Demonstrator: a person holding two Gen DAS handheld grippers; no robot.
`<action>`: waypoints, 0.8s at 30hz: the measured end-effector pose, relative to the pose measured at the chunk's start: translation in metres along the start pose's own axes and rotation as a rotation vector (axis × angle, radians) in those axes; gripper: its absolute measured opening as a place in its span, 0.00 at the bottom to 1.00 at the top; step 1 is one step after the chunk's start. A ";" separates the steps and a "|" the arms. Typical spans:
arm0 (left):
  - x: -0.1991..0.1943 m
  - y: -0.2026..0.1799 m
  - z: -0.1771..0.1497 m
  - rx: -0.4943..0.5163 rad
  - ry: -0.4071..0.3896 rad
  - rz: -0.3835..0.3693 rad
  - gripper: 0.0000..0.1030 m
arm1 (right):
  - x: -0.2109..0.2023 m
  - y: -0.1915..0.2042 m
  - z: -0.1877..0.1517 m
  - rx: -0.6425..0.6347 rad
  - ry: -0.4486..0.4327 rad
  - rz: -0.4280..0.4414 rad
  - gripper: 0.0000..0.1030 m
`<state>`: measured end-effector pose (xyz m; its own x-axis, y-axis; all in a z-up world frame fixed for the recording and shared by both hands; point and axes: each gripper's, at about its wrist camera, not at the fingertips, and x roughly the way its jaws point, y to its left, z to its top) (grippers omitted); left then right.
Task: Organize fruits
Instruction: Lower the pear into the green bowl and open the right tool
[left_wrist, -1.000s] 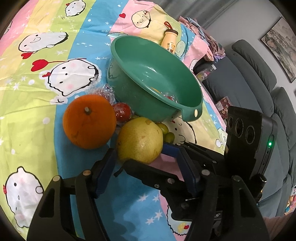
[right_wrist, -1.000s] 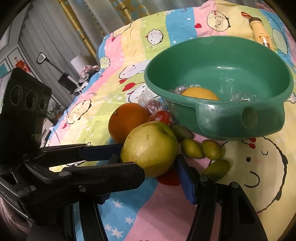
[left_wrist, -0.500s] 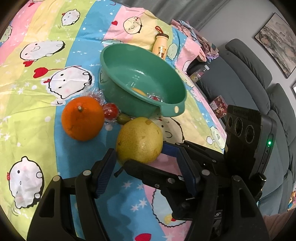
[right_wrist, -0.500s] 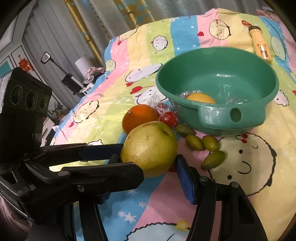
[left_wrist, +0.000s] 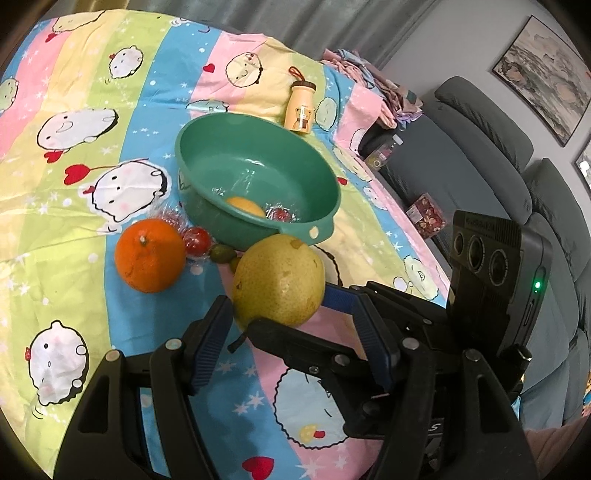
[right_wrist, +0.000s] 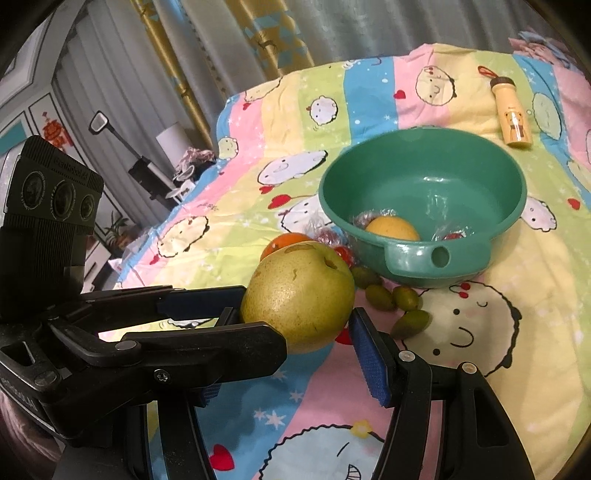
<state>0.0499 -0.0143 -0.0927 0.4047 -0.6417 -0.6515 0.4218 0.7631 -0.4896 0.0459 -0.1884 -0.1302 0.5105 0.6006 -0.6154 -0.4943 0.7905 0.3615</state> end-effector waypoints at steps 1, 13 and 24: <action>-0.001 -0.002 0.001 0.004 -0.002 0.001 0.64 | -0.001 0.000 0.000 -0.001 -0.003 -0.001 0.62; 0.000 -0.016 0.007 0.037 -0.015 0.009 0.64 | -0.015 -0.004 0.004 0.001 -0.043 -0.009 0.62; 0.010 -0.023 0.016 0.049 -0.012 0.009 0.64 | -0.018 -0.019 0.011 0.008 -0.067 -0.011 0.62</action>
<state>0.0575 -0.0398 -0.0787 0.4183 -0.6358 -0.6487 0.4569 0.7645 -0.4547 0.0532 -0.2129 -0.1182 0.5620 0.5982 -0.5713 -0.4830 0.7980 0.3604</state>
